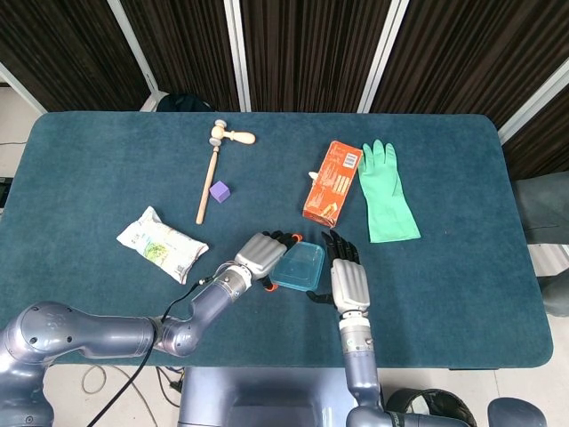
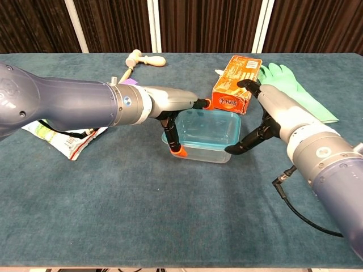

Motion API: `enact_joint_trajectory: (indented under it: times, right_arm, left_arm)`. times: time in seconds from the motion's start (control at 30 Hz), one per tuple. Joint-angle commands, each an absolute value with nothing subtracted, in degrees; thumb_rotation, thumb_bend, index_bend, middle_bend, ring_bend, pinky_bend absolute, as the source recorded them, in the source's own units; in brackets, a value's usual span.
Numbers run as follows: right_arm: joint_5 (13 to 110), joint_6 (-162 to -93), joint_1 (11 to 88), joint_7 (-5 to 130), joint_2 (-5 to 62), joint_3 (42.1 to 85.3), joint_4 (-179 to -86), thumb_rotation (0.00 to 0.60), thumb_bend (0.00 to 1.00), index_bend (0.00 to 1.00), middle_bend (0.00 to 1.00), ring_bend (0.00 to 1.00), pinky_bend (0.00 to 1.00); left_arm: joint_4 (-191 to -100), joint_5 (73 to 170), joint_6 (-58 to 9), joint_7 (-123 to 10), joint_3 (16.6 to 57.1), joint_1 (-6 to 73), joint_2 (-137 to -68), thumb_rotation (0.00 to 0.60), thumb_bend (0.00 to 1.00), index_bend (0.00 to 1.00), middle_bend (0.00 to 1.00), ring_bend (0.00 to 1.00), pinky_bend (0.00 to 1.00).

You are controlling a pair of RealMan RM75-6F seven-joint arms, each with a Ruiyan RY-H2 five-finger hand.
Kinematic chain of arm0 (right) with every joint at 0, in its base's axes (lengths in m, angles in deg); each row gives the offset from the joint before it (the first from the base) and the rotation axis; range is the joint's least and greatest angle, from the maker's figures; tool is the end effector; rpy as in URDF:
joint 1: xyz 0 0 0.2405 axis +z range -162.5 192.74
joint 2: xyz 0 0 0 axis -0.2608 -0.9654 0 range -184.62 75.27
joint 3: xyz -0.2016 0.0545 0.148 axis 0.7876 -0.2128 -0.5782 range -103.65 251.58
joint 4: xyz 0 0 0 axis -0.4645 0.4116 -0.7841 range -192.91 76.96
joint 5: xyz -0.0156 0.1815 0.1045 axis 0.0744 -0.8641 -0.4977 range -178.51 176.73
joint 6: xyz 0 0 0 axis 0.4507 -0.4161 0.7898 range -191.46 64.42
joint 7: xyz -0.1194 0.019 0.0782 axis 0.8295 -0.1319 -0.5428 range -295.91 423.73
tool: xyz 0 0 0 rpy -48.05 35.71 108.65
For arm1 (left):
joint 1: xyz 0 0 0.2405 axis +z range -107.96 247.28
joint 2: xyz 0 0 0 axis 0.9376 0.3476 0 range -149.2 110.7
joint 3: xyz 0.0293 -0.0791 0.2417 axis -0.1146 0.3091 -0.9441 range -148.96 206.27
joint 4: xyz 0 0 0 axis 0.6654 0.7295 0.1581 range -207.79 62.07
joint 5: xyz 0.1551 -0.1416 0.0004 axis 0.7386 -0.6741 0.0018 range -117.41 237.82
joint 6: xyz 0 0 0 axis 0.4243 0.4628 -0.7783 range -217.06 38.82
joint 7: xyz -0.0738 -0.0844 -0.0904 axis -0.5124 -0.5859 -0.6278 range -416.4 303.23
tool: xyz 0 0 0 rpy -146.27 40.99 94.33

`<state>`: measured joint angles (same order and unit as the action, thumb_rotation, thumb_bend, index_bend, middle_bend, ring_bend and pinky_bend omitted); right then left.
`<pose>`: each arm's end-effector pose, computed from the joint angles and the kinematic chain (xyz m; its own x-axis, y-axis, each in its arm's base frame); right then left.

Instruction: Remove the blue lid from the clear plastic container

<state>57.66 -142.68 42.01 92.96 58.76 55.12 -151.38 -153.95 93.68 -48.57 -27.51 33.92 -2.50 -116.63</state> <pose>-0.1043 -0.2682 -0.0585 -0.0724 -0.1369 0.9879 -0.9965 0.0512 -0.0659 -0.0291 0.3491 -0.1037 0.5929 0.4844 0.6433 0.7734 -0.5651 -0.2873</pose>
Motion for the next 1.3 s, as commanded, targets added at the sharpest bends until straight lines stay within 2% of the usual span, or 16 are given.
enact_joint_trajectory:
  times: [0.03, 0.7, 1.07, 1.17, 1.3]
  right_arm:
    - [57.66, -142.78, 42.18, 92.90, 58.99, 55.02, -151.17, 0.600, 0.24, 0.00, 0.00, 0.00, 0.00]
    - [55.26, -143.53, 43.22, 92.44, 60.86, 52.55, -152.04, 0.600, 0.24, 0.00, 0.00, 0.00, 0.00]
    - [54.99, -143.21, 43.10, 92.14, 60.36, 53.61, -150.06, 0.600, 0.23, 0.00, 0.00, 0.00, 0.00]
    - [55.82, -143.27, 42.91, 91.24, 60.32, 54.23, -149.27, 0.600, 0.24, 0.05, 0.00, 0.00, 0.00]
    - [57.08, -143.30, 42.78, 89.64, 60.55, 54.73, -148.06, 0.600, 0.23, 0.20, 0.06, 0.00, 0.00]
  left_arm:
    - [-154.03, 93.65, -48.62, -27.54, 33.85, -2.54, -116.51, 0.600, 0.30, 0.10, 0.25, 0.16, 0.35]
    - [-154.42, 93.48, -48.65, -27.94, 33.62, -2.80, -116.02, 0.600, 0.30, 0.10, 0.24, 0.16, 0.35]
    - [-154.78, 94.33, -48.77, -29.07, 34.23, -2.71, -115.67, 0.600, 0.30, 0.10, 0.24, 0.16, 0.35]
    - [-154.97, 94.63, -48.99, -29.45, 34.27, -2.61, -115.43, 0.600, 0.30, 0.10, 0.24, 0.16, 0.35]
    - [-154.97, 94.99, -49.09, -29.70, 34.15, -2.54, -115.24, 0.600, 0.30, 0.10, 0.24, 0.16, 0.35]
